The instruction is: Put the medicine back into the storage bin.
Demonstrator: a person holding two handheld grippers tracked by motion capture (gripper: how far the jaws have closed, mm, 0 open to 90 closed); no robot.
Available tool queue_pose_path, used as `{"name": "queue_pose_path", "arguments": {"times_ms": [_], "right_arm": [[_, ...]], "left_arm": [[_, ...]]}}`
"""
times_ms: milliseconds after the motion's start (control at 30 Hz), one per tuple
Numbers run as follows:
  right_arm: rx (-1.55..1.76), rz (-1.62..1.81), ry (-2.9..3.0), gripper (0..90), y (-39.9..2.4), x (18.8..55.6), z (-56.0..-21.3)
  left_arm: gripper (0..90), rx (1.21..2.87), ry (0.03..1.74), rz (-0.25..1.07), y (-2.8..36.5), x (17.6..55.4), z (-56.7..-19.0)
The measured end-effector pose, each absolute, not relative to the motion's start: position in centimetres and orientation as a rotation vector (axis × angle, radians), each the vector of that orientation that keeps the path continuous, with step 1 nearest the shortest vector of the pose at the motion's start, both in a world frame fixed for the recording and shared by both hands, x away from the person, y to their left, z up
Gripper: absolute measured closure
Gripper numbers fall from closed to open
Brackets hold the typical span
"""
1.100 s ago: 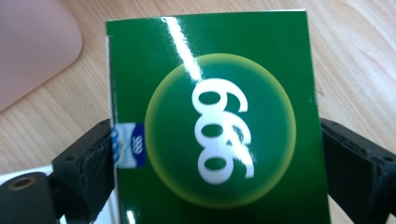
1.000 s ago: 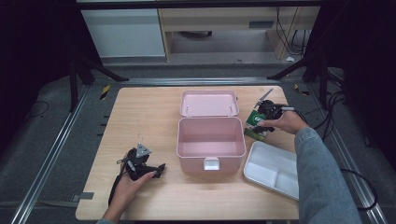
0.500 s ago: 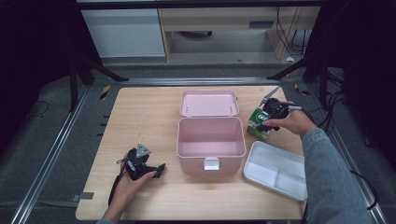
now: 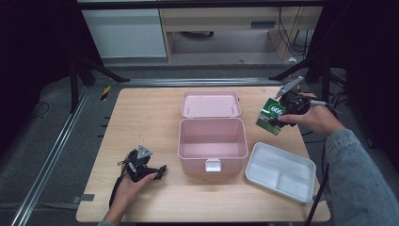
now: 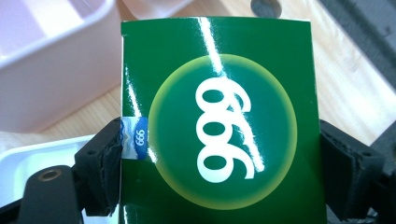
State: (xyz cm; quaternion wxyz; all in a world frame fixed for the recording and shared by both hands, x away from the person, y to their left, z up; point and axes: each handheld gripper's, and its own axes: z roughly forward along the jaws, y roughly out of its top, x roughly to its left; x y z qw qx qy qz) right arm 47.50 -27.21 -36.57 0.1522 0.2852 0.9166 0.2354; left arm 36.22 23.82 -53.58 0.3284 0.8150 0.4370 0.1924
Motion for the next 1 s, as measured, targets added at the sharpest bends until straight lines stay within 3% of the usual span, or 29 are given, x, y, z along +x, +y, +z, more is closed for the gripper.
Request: {"name": "queue_pose_path", "arguments": {"times_ms": [433,1000], "right_arm": [[0.654,0.686,2.638,16.9,-23.8,45.8,-31.6],[0.46,0.714,2.677,17.0,-17.6,45.0,-29.1]], "left_arm": [[1.2,2.133,1.144,0.504,23.8,36.2,-53.6],[1.2,2.132,1.144,0.504,23.8,36.2,-53.6]]}}
